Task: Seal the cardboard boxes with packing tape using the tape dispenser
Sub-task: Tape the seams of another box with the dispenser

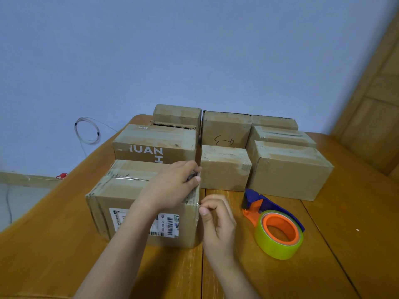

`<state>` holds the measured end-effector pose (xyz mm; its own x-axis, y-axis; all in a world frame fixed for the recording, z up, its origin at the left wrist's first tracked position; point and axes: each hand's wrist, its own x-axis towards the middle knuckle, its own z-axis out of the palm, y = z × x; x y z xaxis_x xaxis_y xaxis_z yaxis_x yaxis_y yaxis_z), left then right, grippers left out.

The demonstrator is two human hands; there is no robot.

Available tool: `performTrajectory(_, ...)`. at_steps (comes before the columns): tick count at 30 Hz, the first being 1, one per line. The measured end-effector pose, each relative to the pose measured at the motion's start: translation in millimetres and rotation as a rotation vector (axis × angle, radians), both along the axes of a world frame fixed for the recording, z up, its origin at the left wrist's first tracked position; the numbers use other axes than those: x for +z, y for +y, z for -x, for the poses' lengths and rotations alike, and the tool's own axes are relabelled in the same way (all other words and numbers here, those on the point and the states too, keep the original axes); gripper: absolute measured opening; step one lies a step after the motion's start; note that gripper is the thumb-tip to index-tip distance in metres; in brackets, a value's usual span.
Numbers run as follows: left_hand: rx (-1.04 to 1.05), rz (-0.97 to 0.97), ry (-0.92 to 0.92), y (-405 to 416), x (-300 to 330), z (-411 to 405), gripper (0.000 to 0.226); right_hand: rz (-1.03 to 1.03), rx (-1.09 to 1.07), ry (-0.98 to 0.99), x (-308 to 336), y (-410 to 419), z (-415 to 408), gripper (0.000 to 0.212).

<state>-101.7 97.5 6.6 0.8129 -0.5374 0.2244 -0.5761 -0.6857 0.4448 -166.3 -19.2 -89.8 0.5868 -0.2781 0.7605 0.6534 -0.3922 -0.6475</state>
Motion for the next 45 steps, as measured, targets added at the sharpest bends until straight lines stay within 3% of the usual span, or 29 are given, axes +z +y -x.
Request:
performTrajectory(12,-0.042,-0.157,-0.078,-4.1,-1.3,-3.6,0.035,-0.237,0.237,0.266,1.4,7.8,-2.8,0.011)
performTrajectory(17,-0.038,-0.177,-0.082,-5.6,-0.4,-3.4,0.035,-0.356,0.367,0.383,-0.8,0.1,-8.3,0.048)
performTrajectory(20,-0.034,-0.185,-0.087,-5.5,-1.4,-3.5,0.033,-0.342,0.419,0.382,-0.8,0.6,-11.5,0.047)
performTrajectory(26,-0.029,-0.171,-0.089,-5.4,-1.9,-3.7,0.032,-0.293,0.339,0.311,-0.5,5.6,-12.1,0.017)
performTrajectory(33,-0.035,-0.106,-0.069,-3.4,-1.5,-3.0,0.032,-0.248,0.279,0.297,-0.9,9.0,-5.0,0.042)
performTrajectory(45,-0.031,-0.12,-0.083,-4.4,-4.1,-5.2,0.029,-0.229,0.25,0.294,1.7,10.0,-12.2,0.025)
